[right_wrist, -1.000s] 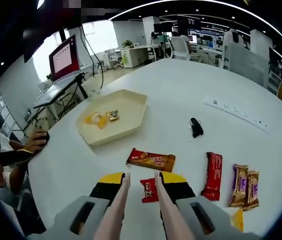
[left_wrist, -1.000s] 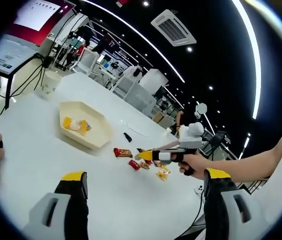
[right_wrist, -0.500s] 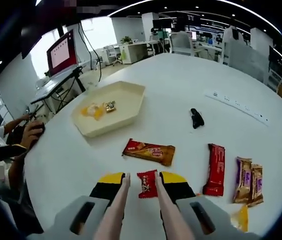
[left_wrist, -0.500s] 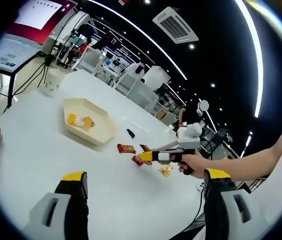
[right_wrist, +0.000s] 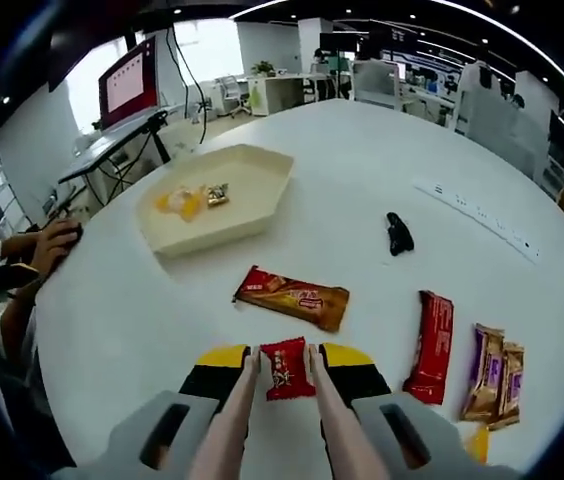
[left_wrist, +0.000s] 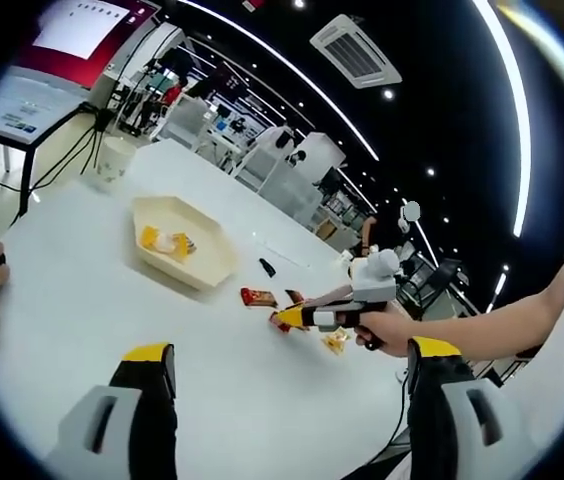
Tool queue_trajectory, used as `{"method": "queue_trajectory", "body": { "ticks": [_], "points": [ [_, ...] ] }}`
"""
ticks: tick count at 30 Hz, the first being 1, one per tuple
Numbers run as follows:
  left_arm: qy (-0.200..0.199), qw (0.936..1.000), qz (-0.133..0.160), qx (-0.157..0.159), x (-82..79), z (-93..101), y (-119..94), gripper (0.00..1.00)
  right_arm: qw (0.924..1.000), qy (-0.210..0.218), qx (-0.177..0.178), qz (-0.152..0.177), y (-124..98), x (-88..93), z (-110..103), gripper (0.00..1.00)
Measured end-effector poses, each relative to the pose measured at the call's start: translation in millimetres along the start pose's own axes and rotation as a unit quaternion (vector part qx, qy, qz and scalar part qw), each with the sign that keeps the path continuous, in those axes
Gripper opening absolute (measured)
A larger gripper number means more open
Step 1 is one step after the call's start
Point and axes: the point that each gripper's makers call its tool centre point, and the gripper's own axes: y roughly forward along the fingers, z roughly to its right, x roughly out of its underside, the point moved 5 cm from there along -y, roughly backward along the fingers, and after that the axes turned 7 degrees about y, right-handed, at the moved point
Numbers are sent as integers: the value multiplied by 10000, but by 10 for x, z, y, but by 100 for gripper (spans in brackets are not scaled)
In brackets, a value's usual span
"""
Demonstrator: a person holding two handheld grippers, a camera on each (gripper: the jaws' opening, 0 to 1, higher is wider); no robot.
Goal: Place the target food into the container with the food tongs after gripping and lifting it, then release it inside without dropping or visibly crushing the food.
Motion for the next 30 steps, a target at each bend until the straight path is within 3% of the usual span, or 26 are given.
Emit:
{"method": "queue_trajectory", "body": {
  "ticks": [14, 16, 23, 25, 28, 30],
  "points": [
    [-115, 9999, -8, 55, 98, 39, 6, 97, 9981, -611, -20, 92, -10, 31, -59, 27],
    [66, 9999, -158, 21, 141, 27, -16, 96, 9983, -571, -35, 76, -8, 25, -50, 27],
    [112, 9999, -58, 49, 106, 3, -51, 96, 9996, -264, 33, 71, 7, 7, 23, 22],
    [57, 10000, -59, 50, 108, -34, -57, 96, 9997, 136, 179, 134, 14, 1, 57, 20],
    [88, 9999, -86, 61, 104, -49, -76, 96, 9987, 320, 344, 222, 16, 14, 68, 19],
    [109, 9999, -82, 59, 101, -67, -97, 96, 9987, 221, 386, 234, 32, 17, 65, 18]
  ]
}}
